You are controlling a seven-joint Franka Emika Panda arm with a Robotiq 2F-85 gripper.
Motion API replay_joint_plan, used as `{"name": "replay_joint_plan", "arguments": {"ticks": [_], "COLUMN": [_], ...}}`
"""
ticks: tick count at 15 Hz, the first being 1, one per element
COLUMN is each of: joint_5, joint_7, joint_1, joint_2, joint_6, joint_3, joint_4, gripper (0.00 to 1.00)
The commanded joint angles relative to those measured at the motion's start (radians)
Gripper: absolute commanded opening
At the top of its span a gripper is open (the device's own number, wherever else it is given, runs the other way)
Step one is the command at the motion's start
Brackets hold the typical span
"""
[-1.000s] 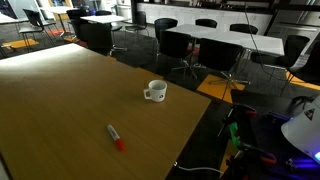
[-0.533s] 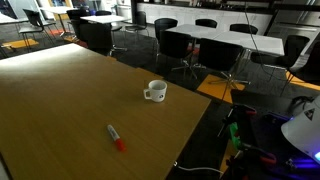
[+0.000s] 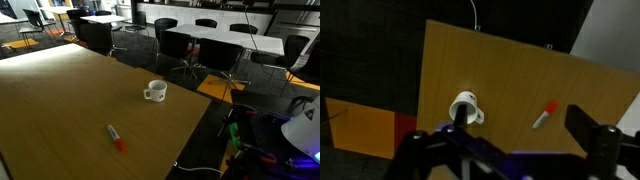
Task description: Put the marker in the mug
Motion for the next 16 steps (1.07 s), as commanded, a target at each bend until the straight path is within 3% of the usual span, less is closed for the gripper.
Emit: {"name": "replay_joint_plan", "arguments": {"ticks": [1, 6, 12, 16], "joint_5": [0.050, 0.109, 0.265, 0.263], "joint_7": [0.096, 0.204, 0.234, 0.321], "joint_1": [0.013, 0.029, 0.065, 0.063], "joint_2": [0.131, 0.315, 0.523, 0.639], "joint_6": [0.123, 0.295, 0.392, 0.466], "joint_3": [0.058, 0.108, 0.087, 0.108], "joint_4": [0.038, 0.089, 0.190, 0.238], "gripper": [1.00, 1.00, 1.00, 1.00]}}
